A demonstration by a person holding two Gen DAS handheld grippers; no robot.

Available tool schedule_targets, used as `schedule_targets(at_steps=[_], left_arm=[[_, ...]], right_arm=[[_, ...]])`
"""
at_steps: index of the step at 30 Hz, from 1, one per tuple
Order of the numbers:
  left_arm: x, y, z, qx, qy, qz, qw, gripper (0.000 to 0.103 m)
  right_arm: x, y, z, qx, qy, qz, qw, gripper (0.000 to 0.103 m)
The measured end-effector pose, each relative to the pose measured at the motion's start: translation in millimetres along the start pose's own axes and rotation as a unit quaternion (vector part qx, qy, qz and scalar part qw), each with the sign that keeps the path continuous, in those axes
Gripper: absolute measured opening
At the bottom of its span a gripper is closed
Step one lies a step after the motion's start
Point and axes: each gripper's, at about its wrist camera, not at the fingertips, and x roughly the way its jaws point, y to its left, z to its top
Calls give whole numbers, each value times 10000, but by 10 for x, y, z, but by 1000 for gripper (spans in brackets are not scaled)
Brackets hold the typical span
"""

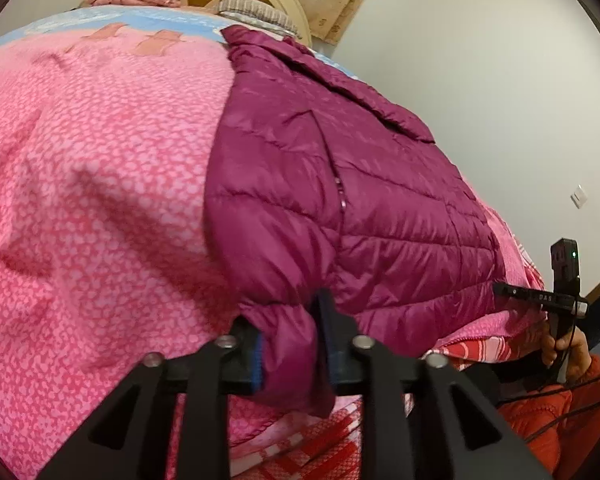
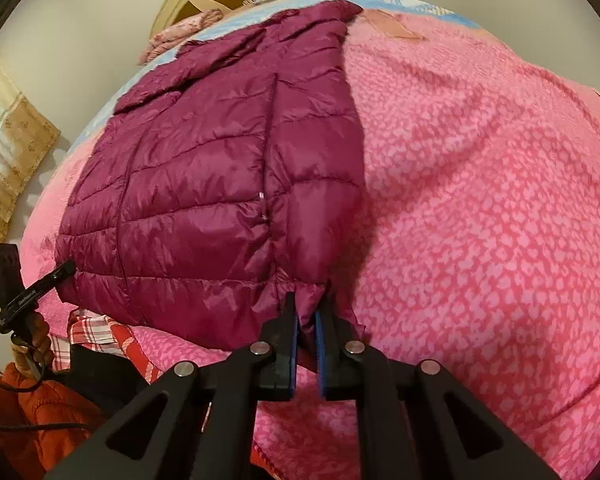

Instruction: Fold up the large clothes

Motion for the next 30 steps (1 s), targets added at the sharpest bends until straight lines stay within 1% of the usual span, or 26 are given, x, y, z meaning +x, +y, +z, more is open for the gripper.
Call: schedule_targets(at_steps=[1,2,3,4,5,6,7,8,9,10,12,13,15,16,17,18,19,20,21,22,23,24,25,26,27,30], left_arm=[[-16,33,5,-21,3,47,10000,47],[-34,57,8,-30,-12,118,9999,60],[-45,72,10,-14,-41,163,9999,65],[-70,67,16,27,-99,170,9998,65],[-92,59,22,69,-150,146,9998,65],[-110,51,29,105,-187,129,9997,67],[-119,54,36,125,-213,124,9996,69],[-127,52,43,139,-240,127,9995,71],[-146,50,51,157,-280,113,9994,71],[-148,63,57,162,-296,96,9994,71],[-147,86,75,157,-292,133,9994,71],[-134,100,82,139,-268,142,9994,71],[-65,139,73,79,-150,92,9998,71],[-42,153,62,68,-94,48,9999,71],[2,151,49,70,-31,-14,10000,71],[51,130,37,102,39,-59,9999,71],[84,111,29,144,93,-74,9998,71],[116,94,18,198,140,-67,9997,71],[141,84,12,227,159,-42,9996,71],[149,82,8,215,161,-51,9996,70],[152,86,6,165,164,-81,9997,64],[150,103,1,74,191,-216,9996,45],[145,109,0,21,220,-329,9992,32],[121,111,4,-21,217,-453,9987,19],[73,95,12,-24,159,-570,9982,14],[-201,-39,51,232,-216,-949,9950,11]], right_arm=[[-24,-6,1,1,-23,-25,10000,9],[-53,-8,-1,-1,-45,-60,10000,11],[-82,-10,-10,-10,-62,-95,9999,14],[-112,-10,-21,-28,-77,-121,9999,16],[-148,0,-26,-78,-110,-147,9998,21],[-176,21,-23,-131,-147,-134,9997,31],[-210,50,-25,-198,-198,-45,9996,37],[-229,85,-18,-252,-229,7,9994,51],[-249,116,-14,-304,-273,-16,9992,69],[-257,147,-4,-380,-326,-93,9987,76],[-248,167,24,-486,-384,-342,9975,78],[-213,156,45,-472,-331,-405,9975,78],[-118,110,90,-360,-147,-333,9987,78],[-108,143,104,-520,-266,-367,9976,77],[-87,172,116,-662,-294,-402,9966,77],[-39,223,126,-864,-251,-488,9947,68],[23,269,134,-1005,-126,-454,9938,58],[109,279,133,-957,122,-265,9950,37],[185,272,128,-820,294,-144,9961,33],[241,258,108,-744,386,-97,9964,33],[277,244,88,-734,443,-80,9963,29],[281,226,72,-702,438,-54,9966,21],[255,186,56,-566,388,63,9976,18],[215,131,45,-368,342,266,9984,12],[157,93,39,-211,278,436,9984,9],[-117,62,26,-47,-58,823,9966,6]])
